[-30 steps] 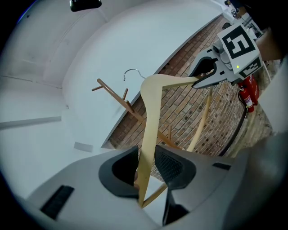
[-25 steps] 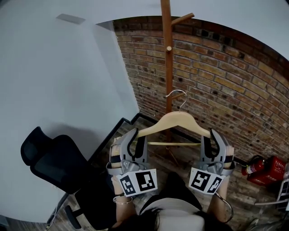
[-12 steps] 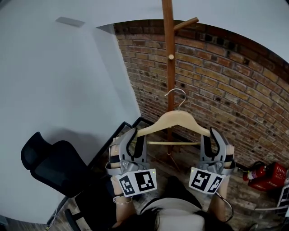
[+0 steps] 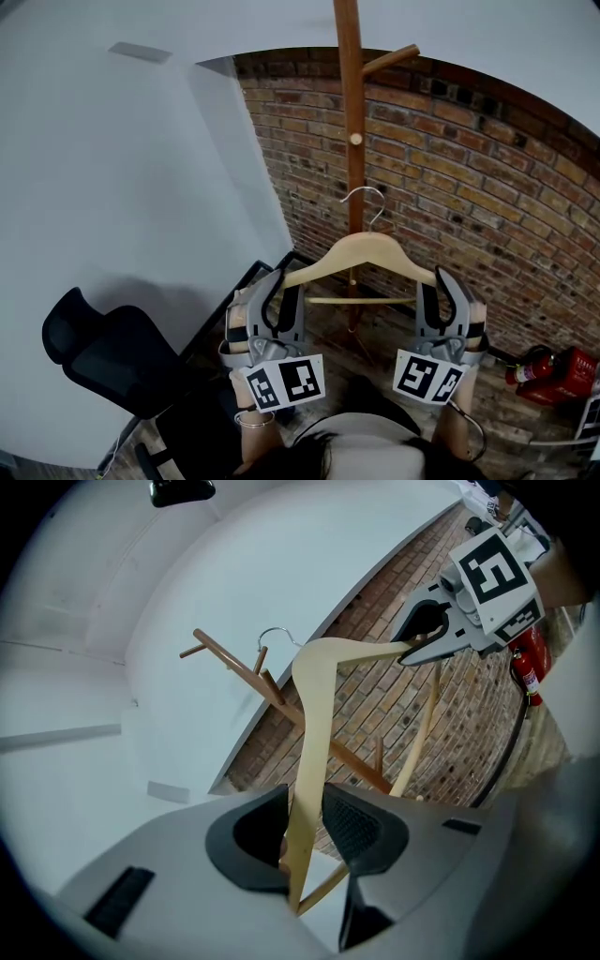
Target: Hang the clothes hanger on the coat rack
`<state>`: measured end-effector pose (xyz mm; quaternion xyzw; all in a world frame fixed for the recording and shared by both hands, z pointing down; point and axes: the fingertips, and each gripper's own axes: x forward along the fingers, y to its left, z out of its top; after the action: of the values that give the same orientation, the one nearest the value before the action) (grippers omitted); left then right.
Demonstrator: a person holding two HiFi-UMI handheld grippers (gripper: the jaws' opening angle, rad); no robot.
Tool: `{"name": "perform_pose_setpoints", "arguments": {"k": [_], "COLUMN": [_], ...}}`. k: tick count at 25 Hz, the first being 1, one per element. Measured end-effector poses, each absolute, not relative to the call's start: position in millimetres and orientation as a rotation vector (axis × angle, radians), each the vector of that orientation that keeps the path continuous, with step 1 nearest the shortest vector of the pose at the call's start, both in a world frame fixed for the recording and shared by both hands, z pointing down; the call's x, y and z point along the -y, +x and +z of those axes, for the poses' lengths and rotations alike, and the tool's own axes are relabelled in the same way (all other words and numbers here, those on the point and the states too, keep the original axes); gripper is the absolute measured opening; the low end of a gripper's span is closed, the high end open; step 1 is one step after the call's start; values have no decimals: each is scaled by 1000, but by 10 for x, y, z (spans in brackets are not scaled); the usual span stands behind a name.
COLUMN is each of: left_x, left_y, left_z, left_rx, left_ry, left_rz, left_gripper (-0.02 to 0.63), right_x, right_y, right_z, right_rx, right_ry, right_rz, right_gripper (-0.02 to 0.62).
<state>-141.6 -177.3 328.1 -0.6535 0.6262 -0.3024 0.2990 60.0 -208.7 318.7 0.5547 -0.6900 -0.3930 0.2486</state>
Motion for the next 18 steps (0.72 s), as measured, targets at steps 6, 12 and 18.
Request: {"name": "perform_pose_setpoints", "arguments": {"k": [6,12,18], "left_x": [1973,2156,2299], "left_y": [-1412,-1445,-1506], "left_z": [3229,3173,3136], "left_rx": [-1655,-1659,-1676], "left_ry": [-1723,-1710,-1701], "left_rz": [-805,-804,-803], "left_gripper": [114,114,114], "right_x": [2303,2515,2685], "right_y": [600,559,493], "right_z": [3156,3108,3060], "right_rx": [1889,1898,1908], "right_ry": [1512,1507,1500], "right_rz": [-1070,-1077,-1094], "right_gripper": [118,118,118]}}
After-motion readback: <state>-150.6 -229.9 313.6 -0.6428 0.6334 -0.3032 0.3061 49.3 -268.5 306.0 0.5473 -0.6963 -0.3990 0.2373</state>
